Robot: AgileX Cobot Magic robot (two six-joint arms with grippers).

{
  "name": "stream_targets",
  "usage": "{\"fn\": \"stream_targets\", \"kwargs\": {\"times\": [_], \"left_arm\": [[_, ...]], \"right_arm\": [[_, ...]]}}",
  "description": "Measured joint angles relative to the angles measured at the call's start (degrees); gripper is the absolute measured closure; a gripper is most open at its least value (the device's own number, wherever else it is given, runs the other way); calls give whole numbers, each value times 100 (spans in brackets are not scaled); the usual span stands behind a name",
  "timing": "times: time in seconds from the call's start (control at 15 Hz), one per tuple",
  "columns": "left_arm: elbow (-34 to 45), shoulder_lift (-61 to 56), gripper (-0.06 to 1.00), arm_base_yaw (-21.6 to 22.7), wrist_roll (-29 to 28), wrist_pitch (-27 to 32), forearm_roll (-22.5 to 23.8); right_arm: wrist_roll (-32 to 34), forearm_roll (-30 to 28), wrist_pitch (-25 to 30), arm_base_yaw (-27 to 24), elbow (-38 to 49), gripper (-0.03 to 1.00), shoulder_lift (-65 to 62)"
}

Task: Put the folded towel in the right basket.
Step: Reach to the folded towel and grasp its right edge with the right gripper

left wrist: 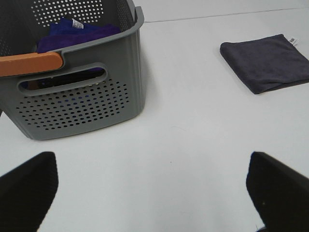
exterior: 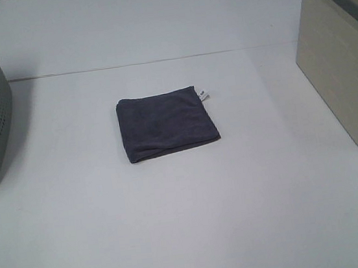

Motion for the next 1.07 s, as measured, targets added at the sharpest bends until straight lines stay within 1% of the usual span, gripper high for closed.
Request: {"fn": "stream_targets", "kwargs": {"times": [1.07], "left_arm": [[0,0,-5,0,0,0,0]], "right_arm": [[0,0,0,0,0,-1,0]]}}
